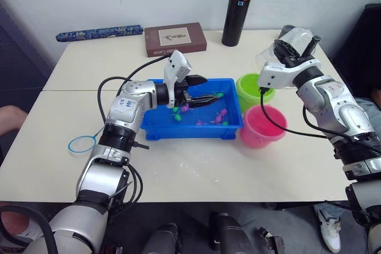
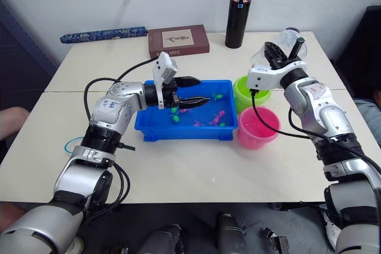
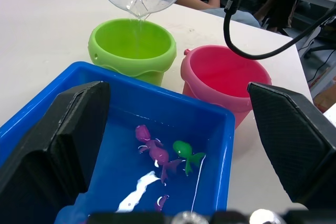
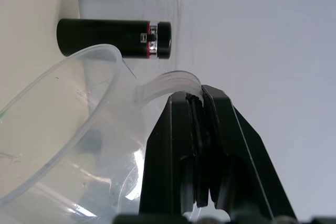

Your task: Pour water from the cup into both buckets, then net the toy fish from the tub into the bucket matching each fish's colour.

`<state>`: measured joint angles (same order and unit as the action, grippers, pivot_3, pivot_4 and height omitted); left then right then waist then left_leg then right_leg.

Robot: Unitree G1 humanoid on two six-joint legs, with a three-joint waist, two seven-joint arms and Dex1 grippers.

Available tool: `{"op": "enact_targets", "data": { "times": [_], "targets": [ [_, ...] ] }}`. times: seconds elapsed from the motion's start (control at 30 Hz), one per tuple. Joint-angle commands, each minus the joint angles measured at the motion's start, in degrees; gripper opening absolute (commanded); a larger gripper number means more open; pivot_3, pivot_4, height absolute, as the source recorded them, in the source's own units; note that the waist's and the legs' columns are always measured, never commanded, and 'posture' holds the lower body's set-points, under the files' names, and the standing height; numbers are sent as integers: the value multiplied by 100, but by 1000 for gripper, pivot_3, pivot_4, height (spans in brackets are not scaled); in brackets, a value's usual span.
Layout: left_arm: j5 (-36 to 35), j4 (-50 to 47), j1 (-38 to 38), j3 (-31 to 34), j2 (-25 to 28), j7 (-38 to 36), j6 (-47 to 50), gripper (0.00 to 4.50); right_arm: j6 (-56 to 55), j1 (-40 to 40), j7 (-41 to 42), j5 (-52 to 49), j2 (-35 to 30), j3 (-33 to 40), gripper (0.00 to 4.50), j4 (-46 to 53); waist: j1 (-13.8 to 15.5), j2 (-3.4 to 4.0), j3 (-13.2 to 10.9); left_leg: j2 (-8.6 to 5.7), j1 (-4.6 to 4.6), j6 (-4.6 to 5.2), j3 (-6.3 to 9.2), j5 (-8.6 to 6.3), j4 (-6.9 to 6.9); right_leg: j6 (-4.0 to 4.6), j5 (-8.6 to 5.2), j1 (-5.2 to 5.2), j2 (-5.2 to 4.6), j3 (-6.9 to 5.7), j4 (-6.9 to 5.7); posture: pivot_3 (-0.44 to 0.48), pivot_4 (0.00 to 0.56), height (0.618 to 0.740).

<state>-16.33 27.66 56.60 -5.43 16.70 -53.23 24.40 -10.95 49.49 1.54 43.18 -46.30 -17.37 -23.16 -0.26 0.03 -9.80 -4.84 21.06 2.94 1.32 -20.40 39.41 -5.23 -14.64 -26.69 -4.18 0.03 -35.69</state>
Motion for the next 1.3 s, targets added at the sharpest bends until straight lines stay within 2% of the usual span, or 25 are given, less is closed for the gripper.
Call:
{"op": "enact_targets", "data": {
  "times": [0.03, 0.23, 0.37, 0.47, 0.63, 0.83, 1.03, 1.2, 1.3],
  "targets": [
    [-48, -188, 14, 116, -10, 2, -51, 4500, -116, 185, -114, 116, -118, 143, 30, 48, 4, 0, 0, 0, 2, 0, 0, 0, 4, 0, 0, 0, 0, -1, -2, 0, 150, 740],
    [-93, -206, 19, 114, -64, -68, -46, 4500, 116, -105, 150, -560, -13, 706, 30, 235, 20, 0, 0, -2, 10, 0, 8, 0, 17, -1, 1, 1, -2, -7, -5, 0, 150, 740],
    [-337, -529, -86, 133, 44, -501, 109, 4500, 1385, -943, 504, -2278, 644, 2280, 30, 1085, 17, 0, 0, 0, 15, 0, 28, 0, 28, -1, 1, 11, -3, -27, -4, 0, 150, 740],
    [-656, -961, -225, 193, 232, -963, 393, 4500, 2541, -1522, 588, -3118, 1201, 3259, 30, 2064, 15, 0, 0, 3, 19, 0, 34, 0, 39, -1, 1, 12, -4, -32, -13, 0, 150, 740],
    [-1230, -1663, -414, 212, 648, -1701, 978, 4500, 4495, -2174, 157, -4513, 2276, 5128, 30, 3792, 20, 3, 2, 4, 22, -1, 39, -1, 51, -1, 1, 12, -4, -29, -28, 0, 150, 740],
    [-1532, -2087, -533, 71, 813, -2077, 1272, 4500, 5445, -2998, -282, -5810, 3470, 6643, 30, 4932, 50, 7, 5, -2, 15, -1, 44, -1, 52, 0, 1, 20, -5, -24, -30, 0, 150, 740],
    [-1853, -2382, -439, 3, 743, -2312, 1588, 4500, 4615, -3710, -350, -6242, 4297, 6651, 30, 4758, 9, 19, 8, -12, 10, 1, 43, 0, 50, 0, 1, 19, -6, -10, -40, 0, 150, 740],
    [-1905, -2455, -412, -12, 714, -2300, 1658, 4500, 3849, -4120, -311, -6213, 4521, 6377, 30, 4430, -6, 25, 11, -7, -4, 1, 34, 1, 46, 1, 0, 17, -1, 0, -54, 0, 150, 740],
    [-1912, -2419, -374, -3, 689, -2277, 1679, 4500, 3531, -4500, -422, -6215, 4621, 6228, 1101, 4431, 15, 25, 12, -9, -4, 0, 34, 2, 48, 1, 0, 17, -2, 3, -57, 0, 150, 740]
  ]
}}
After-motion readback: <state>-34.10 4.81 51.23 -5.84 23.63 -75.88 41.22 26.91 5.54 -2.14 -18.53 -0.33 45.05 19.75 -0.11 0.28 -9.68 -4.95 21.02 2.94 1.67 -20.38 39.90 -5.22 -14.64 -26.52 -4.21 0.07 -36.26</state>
